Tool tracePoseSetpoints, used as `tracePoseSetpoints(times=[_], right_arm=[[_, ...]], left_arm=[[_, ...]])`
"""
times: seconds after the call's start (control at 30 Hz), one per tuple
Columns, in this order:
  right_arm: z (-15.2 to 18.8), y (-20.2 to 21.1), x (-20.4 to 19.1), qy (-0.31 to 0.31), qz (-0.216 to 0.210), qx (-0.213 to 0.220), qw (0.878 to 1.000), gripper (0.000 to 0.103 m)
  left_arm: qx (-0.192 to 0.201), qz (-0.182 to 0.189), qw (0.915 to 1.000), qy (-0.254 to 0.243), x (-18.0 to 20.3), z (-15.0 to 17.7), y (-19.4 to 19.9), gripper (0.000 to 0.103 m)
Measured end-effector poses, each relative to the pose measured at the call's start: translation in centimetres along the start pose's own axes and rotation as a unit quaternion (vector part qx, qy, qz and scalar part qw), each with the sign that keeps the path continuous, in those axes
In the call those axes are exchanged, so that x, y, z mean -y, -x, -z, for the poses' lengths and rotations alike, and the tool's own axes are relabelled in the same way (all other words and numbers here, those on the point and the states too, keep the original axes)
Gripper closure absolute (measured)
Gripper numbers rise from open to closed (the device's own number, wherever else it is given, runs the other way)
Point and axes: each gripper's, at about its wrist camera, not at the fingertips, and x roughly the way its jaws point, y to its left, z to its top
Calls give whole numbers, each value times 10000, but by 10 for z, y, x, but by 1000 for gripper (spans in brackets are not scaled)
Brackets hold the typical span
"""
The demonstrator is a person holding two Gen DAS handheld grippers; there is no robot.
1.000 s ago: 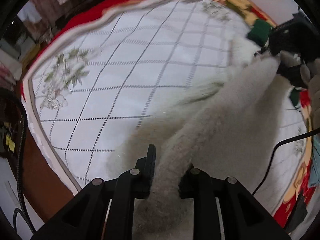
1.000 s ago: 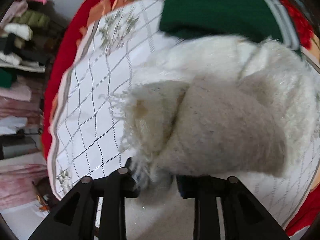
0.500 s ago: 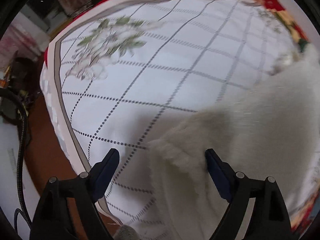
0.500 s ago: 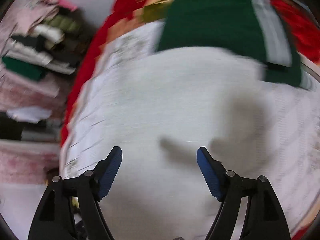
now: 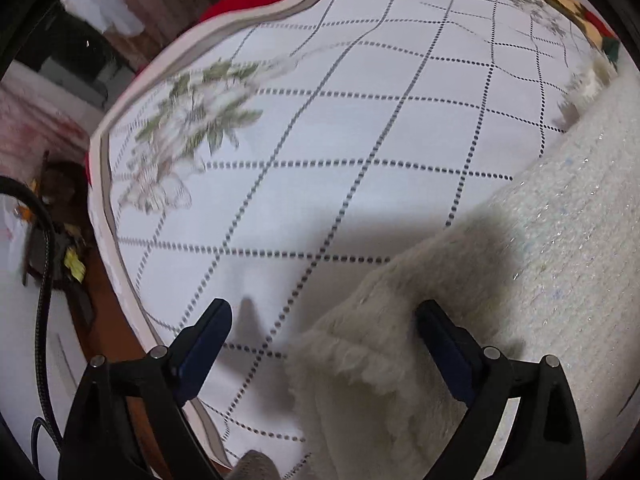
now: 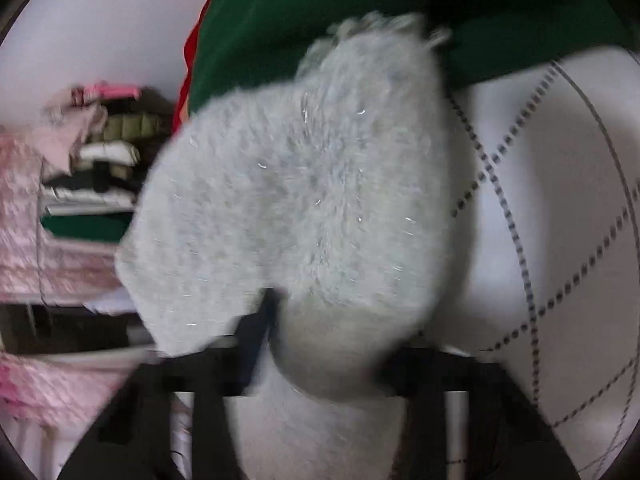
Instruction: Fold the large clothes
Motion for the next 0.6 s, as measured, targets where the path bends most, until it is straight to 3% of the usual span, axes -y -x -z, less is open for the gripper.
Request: tracePoseSetpoints(times=[0.13,0.23,0.3,0.37,0.5,0.6], right_arm=[[28,50,10,-486,-81,517,9974,75],[70,103,31,-943,259,879,9913,78],[112,147,48,-1132,723,1017,9857,80],[153,182,59,-1138,1277,962,9806,80],[215,214,85,-1031,2223,311,9690,80],[234,245,91,-884,2517,376,9630,80]], left_arm=[[115,-206,9994,-248,11,-9,8,7],[271,-199,9986,-399,18,-16,22,7],[379,-116,9981,-482,22,-22,35,7],[493,-14,9974,-527,24,-26,49,7],[605,152,9964,-578,34,-19,80,7],[612,226,9963,-560,32,-12,98,7]])
